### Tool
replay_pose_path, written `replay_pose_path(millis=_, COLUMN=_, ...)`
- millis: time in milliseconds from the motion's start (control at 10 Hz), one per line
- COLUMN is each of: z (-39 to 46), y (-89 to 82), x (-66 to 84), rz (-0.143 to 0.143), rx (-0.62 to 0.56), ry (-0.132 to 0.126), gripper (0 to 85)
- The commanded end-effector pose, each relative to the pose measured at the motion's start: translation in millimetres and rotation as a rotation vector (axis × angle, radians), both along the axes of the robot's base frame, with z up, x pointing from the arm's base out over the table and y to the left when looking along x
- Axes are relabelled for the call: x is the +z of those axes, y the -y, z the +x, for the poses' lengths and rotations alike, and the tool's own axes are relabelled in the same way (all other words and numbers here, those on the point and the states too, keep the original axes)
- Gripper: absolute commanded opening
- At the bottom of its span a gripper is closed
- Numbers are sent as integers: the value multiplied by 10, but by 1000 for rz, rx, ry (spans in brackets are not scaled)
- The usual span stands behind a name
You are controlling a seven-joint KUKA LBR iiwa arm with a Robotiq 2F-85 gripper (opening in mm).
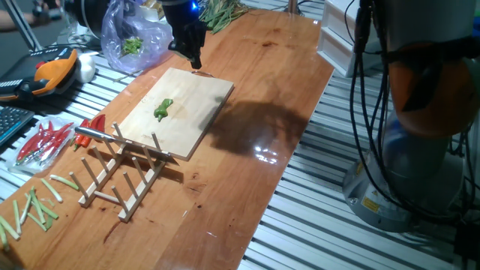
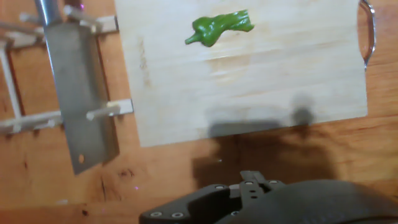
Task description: Chop the chili peppers
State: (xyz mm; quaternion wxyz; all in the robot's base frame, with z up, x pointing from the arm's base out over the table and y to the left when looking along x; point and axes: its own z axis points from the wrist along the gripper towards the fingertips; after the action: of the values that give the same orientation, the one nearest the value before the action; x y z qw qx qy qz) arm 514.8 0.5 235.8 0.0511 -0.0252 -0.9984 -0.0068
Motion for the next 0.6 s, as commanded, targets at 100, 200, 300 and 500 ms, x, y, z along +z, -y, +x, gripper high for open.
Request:
replay_pose_path(millis=100, z=1, y=-2, x=1, rz=112, rx=80, ry=-31, gripper=0)
replay_pose_path(millis=200, z=1, y=-2, x=1, rz=110, rx=80, ry=-9, gripper=0)
replay_pose_path(millis=300, z=1, y=-2, x=1, rz=40, rx=36, ry=96, gripper=0)
replay_pose_path(millis=500, z=1, y=-2, x=1, rz=37, rx=81, ry=63, gripper=0)
